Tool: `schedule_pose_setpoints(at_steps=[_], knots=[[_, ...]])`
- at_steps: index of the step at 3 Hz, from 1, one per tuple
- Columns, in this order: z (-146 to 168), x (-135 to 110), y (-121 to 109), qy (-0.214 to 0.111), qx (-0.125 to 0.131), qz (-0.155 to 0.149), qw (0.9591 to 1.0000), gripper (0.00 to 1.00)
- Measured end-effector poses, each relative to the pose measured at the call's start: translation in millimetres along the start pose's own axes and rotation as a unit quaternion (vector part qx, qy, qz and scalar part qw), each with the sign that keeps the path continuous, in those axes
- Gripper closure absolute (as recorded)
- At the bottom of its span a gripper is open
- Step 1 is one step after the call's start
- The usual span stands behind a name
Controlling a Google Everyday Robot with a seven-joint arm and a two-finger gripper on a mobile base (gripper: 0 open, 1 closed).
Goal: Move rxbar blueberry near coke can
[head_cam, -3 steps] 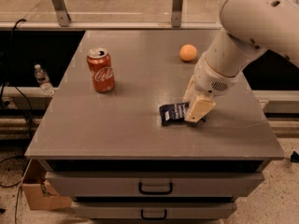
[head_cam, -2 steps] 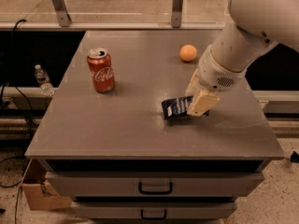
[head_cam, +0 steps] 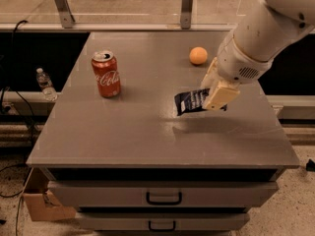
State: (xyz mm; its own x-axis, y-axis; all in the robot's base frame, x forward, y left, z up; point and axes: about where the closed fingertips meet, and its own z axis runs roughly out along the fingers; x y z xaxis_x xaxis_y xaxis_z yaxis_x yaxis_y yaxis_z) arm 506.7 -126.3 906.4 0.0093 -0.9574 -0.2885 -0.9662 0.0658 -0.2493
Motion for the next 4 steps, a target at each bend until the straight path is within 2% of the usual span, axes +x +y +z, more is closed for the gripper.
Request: schedule_pose_setpoints(at_steps=[1,2,3,4], knots=[[14,-20,-17,-0.022,-0.014,-0.022,0.9994,1.00],[41,-50,-32,-0.043,-0.046,-0.058,0.9963,1.00],[71,-79,-39,-0.071,-0.088,-0.092,0.9893,1.00],[88,-109,-45,-0.118,-0.120,-0.119,0.9786,1.00]])
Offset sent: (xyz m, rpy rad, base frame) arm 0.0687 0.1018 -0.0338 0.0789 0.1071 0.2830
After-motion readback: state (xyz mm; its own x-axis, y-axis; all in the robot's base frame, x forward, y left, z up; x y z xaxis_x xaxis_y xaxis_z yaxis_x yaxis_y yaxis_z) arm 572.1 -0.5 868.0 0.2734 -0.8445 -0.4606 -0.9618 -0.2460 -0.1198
